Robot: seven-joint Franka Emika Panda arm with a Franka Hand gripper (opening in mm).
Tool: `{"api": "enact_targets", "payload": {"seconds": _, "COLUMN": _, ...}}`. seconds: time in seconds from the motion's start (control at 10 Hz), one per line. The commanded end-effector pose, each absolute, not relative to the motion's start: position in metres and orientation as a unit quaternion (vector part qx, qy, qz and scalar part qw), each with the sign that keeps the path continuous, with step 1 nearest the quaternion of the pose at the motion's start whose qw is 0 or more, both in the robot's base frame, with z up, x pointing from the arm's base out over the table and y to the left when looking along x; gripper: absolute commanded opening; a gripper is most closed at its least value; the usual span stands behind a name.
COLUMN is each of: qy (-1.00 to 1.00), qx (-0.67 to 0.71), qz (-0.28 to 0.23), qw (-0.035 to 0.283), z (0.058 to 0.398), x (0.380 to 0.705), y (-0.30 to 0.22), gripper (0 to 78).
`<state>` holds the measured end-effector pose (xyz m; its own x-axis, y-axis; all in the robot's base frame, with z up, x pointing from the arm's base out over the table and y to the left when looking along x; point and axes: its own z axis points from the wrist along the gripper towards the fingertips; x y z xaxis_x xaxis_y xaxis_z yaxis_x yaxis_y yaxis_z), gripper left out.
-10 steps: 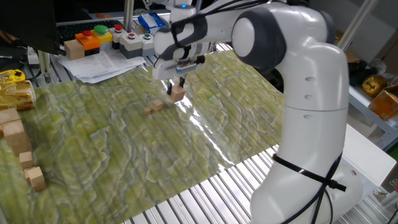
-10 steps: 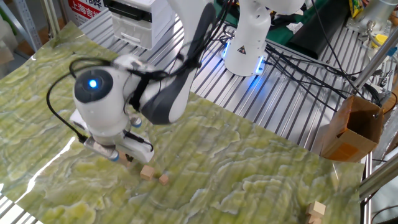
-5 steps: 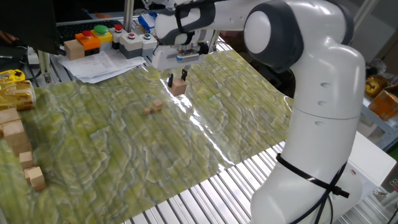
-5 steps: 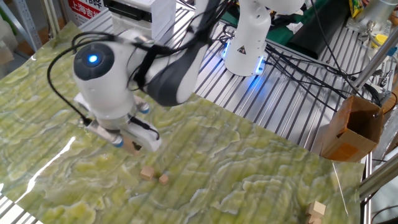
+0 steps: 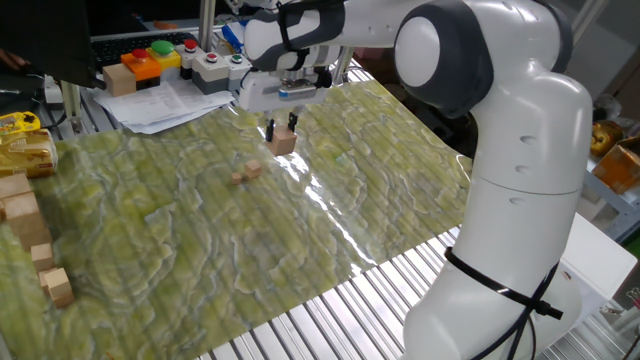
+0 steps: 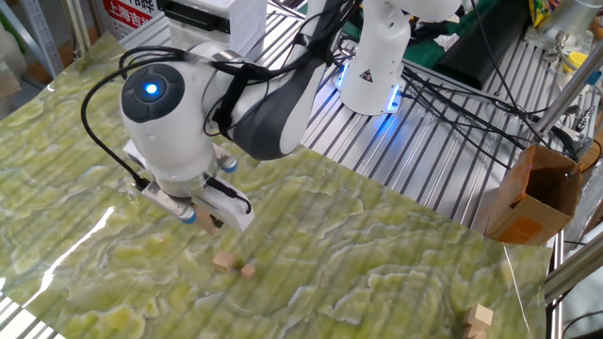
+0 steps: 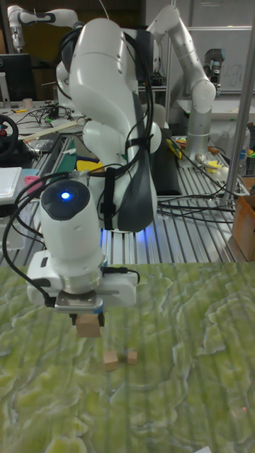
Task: Pick up the small block on the left and move it to the right
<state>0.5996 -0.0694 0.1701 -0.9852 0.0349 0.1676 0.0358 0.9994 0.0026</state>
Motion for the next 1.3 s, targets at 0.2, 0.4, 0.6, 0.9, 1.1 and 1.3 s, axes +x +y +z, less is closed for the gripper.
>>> {"api": "enact_targets", "payload": {"seconds": 0.2, "qy": -0.993, "qx": -0.083, "qz": -0.018, "qw": 0.085, "z": 0.175, "x": 0.595, "y": -0.019, "gripper": 1.7}}
{"api": "enact_targets", "payload": {"seconds": 0.4, "qy": -0.991, "qx": -0.1, "qz": -0.028, "qw": 0.087, "z": 0.175, "x": 0.596, "y": -0.013, "gripper": 1.7}}
{"api": "enact_targets", "payload": {"seconds": 0.6, "qy": -0.989, "qx": -0.118, "qz": -0.032, "qw": 0.086, "z": 0.17, "x": 0.598, "y": 0.001, "gripper": 1.7}}
{"api": "enact_targets", "payload": {"seconds": 0.9, "qy": -0.985, "qx": -0.147, "qz": -0.043, "qw": 0.077, "z": 0.156, "x": 0.6, "y": 0.023, "gripper": 1.7}}
{"api": "enact_targets", "payload": {"seconds": 1.1, "qy": -0.983, "qx": -0.157, "qz": -0.049, "qw": 0.08, "z": 0.154, "x": 0.605, "y": 0.023, "gripper": 1.7}}
{"api": "enact_targets", "payload": {"seconds": 1.3, "qy": -0.983, "qx": -0.157, "qz": -0.046, "qw": 0.08, "z": 0.156, "x": 0.608, "y": 0.023, "gripper": 1.7}}
